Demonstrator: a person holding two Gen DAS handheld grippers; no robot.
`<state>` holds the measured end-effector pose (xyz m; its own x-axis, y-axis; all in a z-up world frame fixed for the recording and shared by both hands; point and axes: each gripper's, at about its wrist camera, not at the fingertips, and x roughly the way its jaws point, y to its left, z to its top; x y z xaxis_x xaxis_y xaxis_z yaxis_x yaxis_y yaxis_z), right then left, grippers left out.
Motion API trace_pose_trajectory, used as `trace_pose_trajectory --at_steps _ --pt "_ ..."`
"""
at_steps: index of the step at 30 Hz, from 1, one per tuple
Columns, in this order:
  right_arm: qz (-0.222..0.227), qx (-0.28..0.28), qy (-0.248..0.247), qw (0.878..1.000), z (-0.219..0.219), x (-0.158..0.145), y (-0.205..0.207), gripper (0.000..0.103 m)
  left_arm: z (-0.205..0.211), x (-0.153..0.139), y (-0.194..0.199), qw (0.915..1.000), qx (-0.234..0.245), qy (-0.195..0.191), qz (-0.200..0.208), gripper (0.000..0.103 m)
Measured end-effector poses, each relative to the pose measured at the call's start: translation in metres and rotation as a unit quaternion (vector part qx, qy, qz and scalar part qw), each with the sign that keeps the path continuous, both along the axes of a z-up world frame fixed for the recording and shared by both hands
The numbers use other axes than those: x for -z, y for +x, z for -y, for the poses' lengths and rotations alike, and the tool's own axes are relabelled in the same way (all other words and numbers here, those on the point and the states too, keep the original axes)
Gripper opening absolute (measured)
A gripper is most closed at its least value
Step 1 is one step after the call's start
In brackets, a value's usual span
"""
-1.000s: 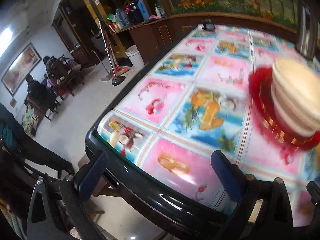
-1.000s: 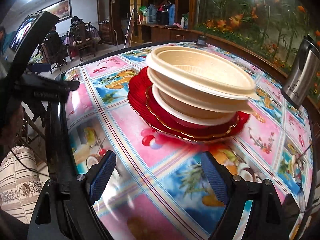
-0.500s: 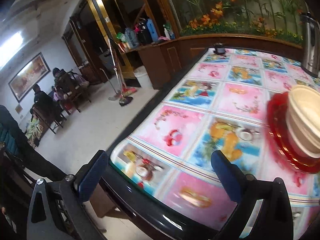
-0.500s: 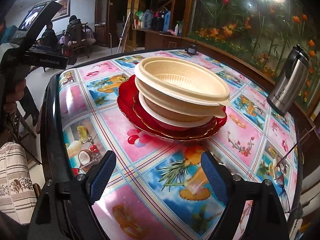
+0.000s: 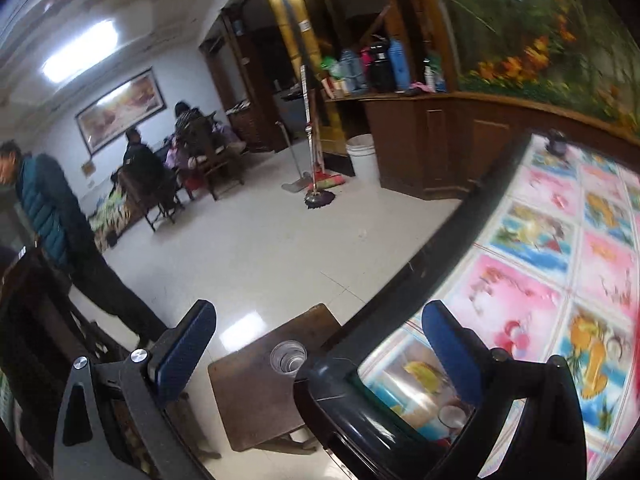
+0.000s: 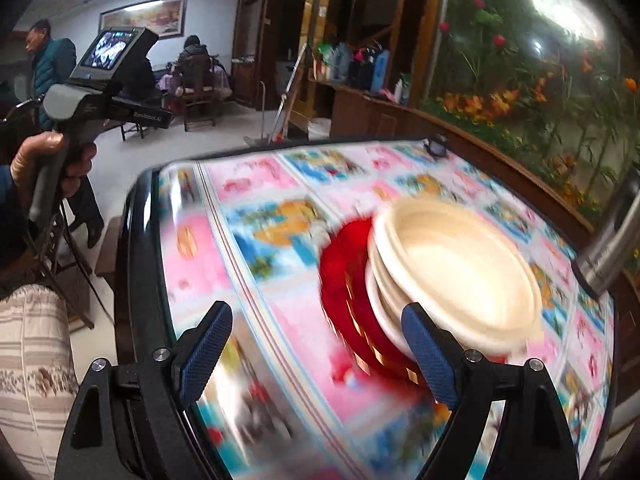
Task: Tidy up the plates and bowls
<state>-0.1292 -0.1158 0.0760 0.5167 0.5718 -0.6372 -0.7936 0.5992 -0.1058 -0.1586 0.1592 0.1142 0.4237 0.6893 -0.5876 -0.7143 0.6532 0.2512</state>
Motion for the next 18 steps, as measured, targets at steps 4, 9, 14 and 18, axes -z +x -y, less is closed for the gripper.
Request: trace_pose_trajectory --at_steps 4,9,14,18 --pt "0.059 -0.014 -0.009 0.998 -0.034 -0.018 -0.011 0.090 -0.002 0.009 -0.001 0.9999 0.006 -0.013 -0.003 0.103" --pt "0.031 -0.034 -0.024 0.999 -0.066 -0.008 -0.011 0.090 0.000 0.014 0.016 0.9996 0.027 -0.001 0.001 0.103" --pt "0.044 -0.023 -0.019 0.999 -0.091 -0.003 -0.001 0.090 -0.002 0.033 0.012 0.9995 0.025 0.015 -0.013 0.103" --pt "0.066 -0.028 -0.010 0.997 -0.122 -0.006 0.003 0.090 -0.015 0.052 -0.026 0.9998 -0.011 -0.004 -0.015 0.103"
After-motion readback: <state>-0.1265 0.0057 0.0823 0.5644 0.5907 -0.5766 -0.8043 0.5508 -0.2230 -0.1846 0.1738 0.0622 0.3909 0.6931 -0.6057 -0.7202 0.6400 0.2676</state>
